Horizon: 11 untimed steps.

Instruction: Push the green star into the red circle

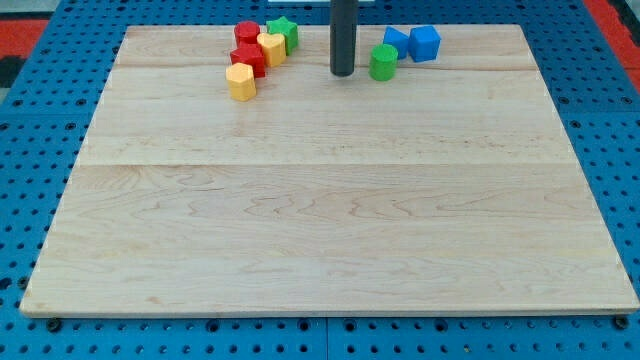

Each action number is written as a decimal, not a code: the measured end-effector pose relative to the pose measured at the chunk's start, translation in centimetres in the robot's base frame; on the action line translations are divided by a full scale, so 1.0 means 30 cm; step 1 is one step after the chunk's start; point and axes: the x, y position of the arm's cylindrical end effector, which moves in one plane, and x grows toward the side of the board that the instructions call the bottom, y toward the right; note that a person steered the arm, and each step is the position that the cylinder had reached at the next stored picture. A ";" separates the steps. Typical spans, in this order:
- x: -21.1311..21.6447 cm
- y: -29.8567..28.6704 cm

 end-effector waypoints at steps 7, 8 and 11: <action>-0.241 -0.426; -0.241 -0.410; -0.181 -0.495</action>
